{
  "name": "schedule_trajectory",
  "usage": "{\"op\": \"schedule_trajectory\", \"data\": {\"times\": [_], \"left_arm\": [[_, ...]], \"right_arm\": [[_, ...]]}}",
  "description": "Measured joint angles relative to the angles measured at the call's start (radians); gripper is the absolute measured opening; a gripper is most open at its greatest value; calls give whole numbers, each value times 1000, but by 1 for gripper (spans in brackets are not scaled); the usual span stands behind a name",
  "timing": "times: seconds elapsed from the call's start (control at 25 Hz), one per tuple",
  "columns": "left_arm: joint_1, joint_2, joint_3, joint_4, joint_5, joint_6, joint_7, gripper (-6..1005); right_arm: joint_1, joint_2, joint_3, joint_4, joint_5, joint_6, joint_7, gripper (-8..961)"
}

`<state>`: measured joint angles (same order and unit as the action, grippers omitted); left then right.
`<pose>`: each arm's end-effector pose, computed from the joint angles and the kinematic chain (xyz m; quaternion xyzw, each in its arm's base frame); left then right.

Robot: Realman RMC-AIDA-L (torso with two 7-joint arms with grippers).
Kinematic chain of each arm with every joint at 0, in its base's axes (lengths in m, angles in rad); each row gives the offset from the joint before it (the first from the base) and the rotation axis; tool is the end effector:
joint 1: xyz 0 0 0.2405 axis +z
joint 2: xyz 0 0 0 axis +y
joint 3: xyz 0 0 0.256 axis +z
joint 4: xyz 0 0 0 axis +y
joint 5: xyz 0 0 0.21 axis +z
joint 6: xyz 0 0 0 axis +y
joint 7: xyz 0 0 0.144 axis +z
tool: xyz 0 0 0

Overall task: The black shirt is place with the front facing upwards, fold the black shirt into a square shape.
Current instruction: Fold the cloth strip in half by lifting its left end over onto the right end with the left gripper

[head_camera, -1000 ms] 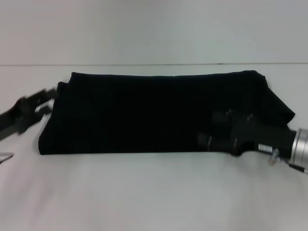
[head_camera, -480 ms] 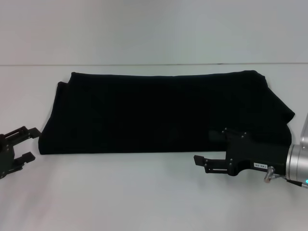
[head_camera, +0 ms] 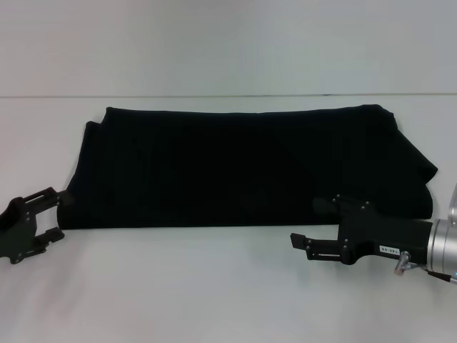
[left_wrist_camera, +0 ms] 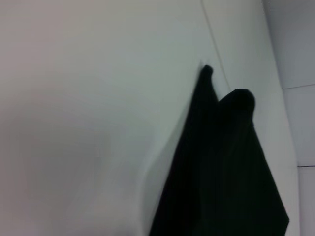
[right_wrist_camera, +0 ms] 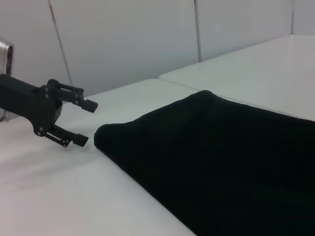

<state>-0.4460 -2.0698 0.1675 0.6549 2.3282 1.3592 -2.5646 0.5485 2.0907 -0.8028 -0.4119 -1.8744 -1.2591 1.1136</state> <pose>-0.3742 0.3036 0.0439 -0.4876 -0.7920 -0.3238 0.1738 0.2818 0.3328 -0.0535 -0.9398 0.2001 0.2014 0.1904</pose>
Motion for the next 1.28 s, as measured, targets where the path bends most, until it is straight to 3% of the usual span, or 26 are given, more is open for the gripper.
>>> {"op": "schedule_trajectory", "data": {"times": [1.28], "left_arm": [[-48,3,7,-87,-2,-167,-45,822]], "right_arm": [[1,2,2,-1,1,4,0,946]]}}
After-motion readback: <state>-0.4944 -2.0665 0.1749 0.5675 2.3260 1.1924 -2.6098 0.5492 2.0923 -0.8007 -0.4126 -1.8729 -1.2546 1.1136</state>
